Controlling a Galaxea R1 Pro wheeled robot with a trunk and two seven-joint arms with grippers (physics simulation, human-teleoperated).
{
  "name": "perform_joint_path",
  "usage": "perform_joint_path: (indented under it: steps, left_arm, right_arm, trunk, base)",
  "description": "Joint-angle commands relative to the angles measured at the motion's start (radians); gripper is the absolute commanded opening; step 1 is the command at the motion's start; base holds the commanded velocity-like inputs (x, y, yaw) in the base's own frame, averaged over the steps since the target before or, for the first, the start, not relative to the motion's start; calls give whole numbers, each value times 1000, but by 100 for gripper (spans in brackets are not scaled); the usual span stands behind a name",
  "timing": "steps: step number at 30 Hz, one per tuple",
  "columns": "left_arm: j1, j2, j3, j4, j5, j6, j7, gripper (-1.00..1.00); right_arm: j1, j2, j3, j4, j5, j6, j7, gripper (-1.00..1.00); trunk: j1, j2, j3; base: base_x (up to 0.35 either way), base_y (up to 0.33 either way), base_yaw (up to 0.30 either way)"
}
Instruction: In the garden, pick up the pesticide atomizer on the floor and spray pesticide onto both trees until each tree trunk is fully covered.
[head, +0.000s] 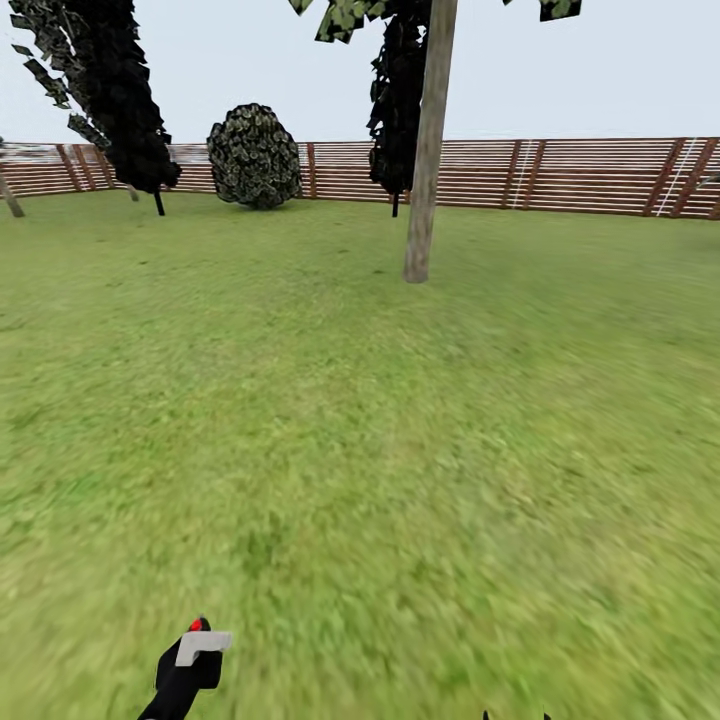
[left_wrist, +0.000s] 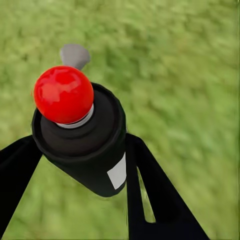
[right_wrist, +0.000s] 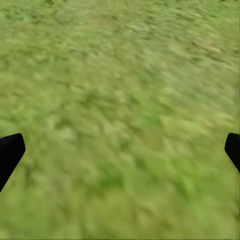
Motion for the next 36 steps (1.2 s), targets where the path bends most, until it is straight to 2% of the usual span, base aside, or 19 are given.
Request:
perform_joint_path:
  steps: [1,36]
  left_arm:
    - [0,0,0,0,0,0,0,-100]
    - [13,0,2,1,-1,0,0,-100]
  right_arm:
    - [0,0,0,0,0,0,0,100]
    - [0,0,0,2,0,2,0,100]
  trunk:
    - [0,0,0]
    - [0,0,0]
  base:
    - [313,-107,0]
    - [313,-80,0]
